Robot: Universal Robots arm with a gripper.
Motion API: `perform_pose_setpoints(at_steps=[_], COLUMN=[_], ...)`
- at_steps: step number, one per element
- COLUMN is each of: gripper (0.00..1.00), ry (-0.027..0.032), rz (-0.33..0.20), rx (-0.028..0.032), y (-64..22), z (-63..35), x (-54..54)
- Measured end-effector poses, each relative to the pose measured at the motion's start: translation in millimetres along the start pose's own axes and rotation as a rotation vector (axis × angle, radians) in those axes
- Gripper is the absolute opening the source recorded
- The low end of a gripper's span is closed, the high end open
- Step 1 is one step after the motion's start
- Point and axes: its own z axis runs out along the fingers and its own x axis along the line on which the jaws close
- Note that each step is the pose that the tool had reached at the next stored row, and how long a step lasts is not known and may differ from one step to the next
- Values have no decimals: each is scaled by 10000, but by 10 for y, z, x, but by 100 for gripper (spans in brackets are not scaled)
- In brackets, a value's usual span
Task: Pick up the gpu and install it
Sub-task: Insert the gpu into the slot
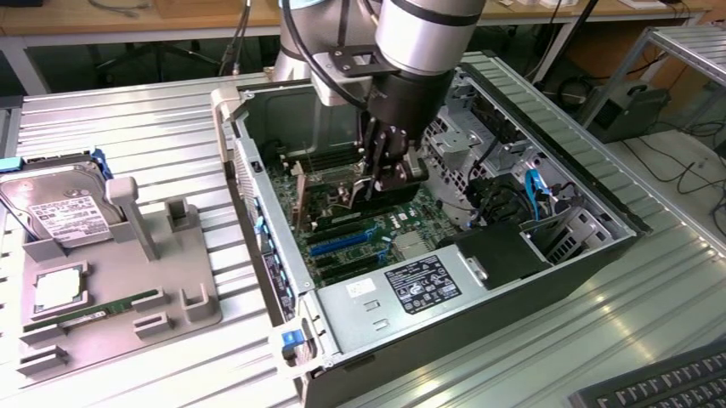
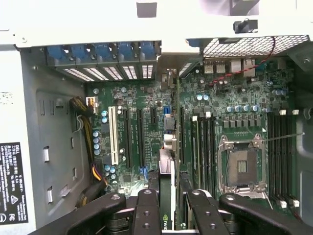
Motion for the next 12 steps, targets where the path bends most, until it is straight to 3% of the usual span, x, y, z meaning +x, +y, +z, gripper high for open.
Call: perform_pose_setpoints(at_steps=[12], gripper=[26], ry=[5], rz=[-400], rx=[102], y=[44], z=[153], x=[7])
